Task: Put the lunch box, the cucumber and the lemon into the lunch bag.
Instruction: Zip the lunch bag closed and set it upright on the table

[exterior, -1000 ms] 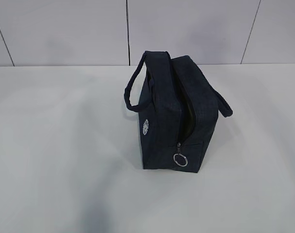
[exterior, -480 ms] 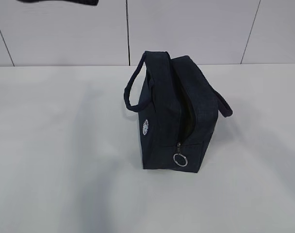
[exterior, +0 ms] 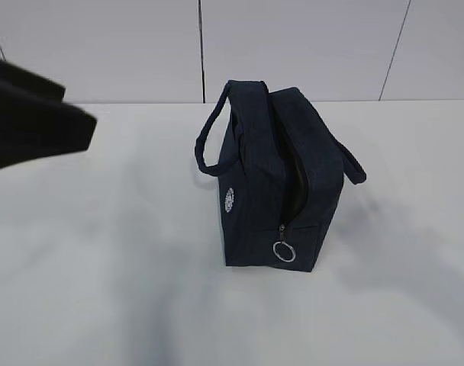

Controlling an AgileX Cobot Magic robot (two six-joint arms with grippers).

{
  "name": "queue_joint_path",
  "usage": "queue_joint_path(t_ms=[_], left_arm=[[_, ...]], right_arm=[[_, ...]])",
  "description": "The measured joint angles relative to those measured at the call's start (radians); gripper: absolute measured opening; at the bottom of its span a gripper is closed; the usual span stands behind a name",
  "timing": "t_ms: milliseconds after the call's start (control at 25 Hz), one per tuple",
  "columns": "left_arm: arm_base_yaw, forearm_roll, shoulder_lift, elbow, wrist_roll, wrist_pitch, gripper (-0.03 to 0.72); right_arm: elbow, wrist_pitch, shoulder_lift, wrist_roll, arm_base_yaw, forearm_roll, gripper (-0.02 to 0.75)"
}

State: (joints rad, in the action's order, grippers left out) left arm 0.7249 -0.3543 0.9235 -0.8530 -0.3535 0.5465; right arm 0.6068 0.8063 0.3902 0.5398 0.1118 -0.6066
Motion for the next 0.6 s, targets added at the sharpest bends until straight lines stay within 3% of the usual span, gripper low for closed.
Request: queue_joint_path(t_ms=[240, 440, 600], left_arm=[[0.0, 0.002, -0.14, 0.165, 0.0, -0.059, 0.382], [0.0, 0.002, -0.168, 0.195, 0.0, -0.078, 0.377], [0.0, 0.002, -0.168, 0.195, 0.0, -0.09, 0.37]], right_arm=[[-0.038, -0.014, 0.0, 0.0, 0.0, -0.027, 0.23], [-0.066, -0.023, 0.02, 0.077, 0.0, -0.052, 0.23], [-0.165, -0.025, 0.091, 0.179, 0.0, -0.149, 0.23]])
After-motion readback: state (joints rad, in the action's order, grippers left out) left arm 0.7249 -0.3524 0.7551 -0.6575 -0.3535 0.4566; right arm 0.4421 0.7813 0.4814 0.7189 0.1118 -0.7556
